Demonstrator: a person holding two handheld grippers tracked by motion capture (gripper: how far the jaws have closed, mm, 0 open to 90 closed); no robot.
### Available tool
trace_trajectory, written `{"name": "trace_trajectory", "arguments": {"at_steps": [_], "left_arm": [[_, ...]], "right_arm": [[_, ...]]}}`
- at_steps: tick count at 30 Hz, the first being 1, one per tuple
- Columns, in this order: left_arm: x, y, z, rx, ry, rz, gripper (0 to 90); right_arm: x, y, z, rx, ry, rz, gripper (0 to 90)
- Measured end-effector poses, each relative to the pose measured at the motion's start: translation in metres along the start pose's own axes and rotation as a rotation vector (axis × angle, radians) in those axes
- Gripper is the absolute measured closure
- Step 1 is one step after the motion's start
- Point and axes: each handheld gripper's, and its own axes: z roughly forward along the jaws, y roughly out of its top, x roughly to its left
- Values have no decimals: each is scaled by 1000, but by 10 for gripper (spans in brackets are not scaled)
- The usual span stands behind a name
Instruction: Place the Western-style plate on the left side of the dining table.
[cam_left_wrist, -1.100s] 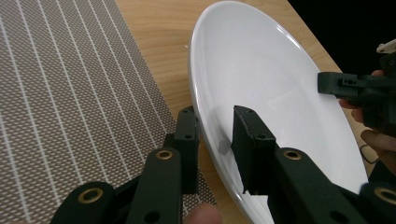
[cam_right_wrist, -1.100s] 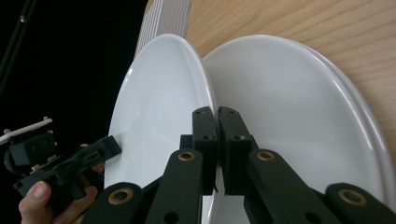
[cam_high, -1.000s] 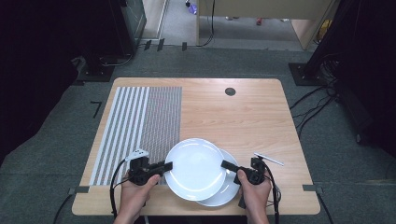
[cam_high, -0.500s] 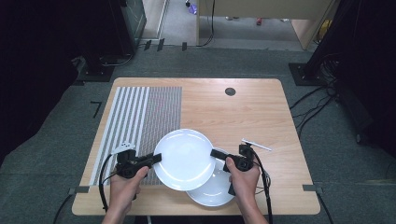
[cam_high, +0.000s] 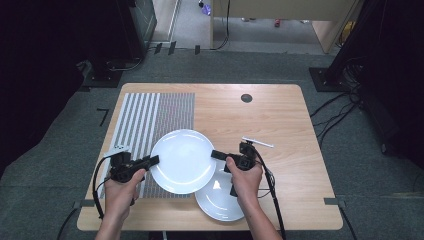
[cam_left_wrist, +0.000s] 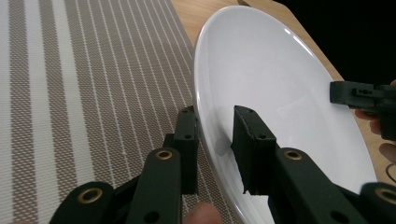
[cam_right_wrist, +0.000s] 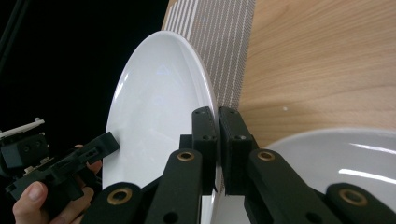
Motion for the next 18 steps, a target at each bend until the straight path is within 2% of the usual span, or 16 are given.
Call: {"name": "trace_trajectory", "arguments": {"at_steps": [9,13,15,17,18], "left_arm": [[19,10,-3,-26,44,-16,723],[25,13,-4,-38,49,-35,726],[32,15,-3,-47,59,-52,726],[34,15,-4,-46,64,-52,726],[38,17,-3,-53,78,-57,726]], "right_arm": [[14,14,26,22,-14,-34,869],[15,19,36,34,-9,-24,869],[16,25,46,47,-9,-26,869],[17,28,52,51,-11,-31,868],[18,30,57,56,-12,-32,866]]}}
